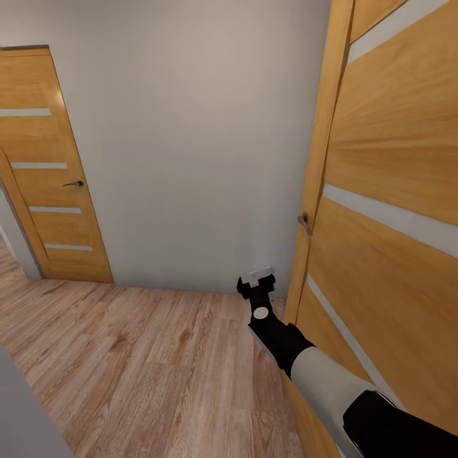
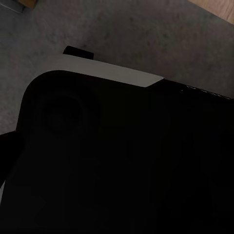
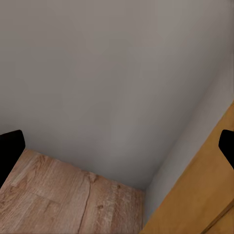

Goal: Move the two storage containers from the living room to the garage. In the garage, place one container on the floor and stack the other container on top of it (either order is fine).

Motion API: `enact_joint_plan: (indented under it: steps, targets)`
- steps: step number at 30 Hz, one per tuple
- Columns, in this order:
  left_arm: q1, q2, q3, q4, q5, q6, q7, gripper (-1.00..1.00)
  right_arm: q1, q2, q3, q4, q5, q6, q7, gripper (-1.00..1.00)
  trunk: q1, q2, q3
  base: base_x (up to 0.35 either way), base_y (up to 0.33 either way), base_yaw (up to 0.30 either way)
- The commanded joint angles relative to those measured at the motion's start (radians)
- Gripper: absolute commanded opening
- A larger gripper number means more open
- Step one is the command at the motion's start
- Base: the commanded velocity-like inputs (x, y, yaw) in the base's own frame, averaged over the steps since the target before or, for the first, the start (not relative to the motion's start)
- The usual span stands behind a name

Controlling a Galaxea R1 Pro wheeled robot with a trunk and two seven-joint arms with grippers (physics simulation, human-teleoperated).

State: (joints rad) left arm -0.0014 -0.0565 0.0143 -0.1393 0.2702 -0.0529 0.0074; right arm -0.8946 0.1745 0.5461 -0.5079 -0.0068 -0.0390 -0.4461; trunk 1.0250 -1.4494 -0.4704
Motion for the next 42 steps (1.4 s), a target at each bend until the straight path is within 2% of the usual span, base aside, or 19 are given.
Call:
enact_joint_plan:
  steps: [1, 27, 42]
  targets:
    - [0.0, 0.0, 0.001, 0.0, 0.004, -0.002, 0.001, 1.0, -0.001, 0.0, 0.005, 0.002, -0.001, -0.002, -0.006, 1.0, 0.0, -0.001, -0.001, 0.0, 0.003, 0.0]
    - [0.0, 0.0, 0.001, 0.0, 0.004, -0.002, 0.002, 1.0, -0.001, 0.0, 0.006, 0.002, 0.001, 0.001, -0.002, 1.0, 0.0, -0.001, -0.001, 0.002, 0.042, 0.0]
    - [0.0, 0.0, 0.001, 0.001, 0.005, -0.002, 0.0, 1.0, -0.001, 0.0, 0.006, 0.002, 0.0, -0.001, -0.004, 1.0, 0.0, -0.001, -0.001, 0.159, 0.0, 0.0]
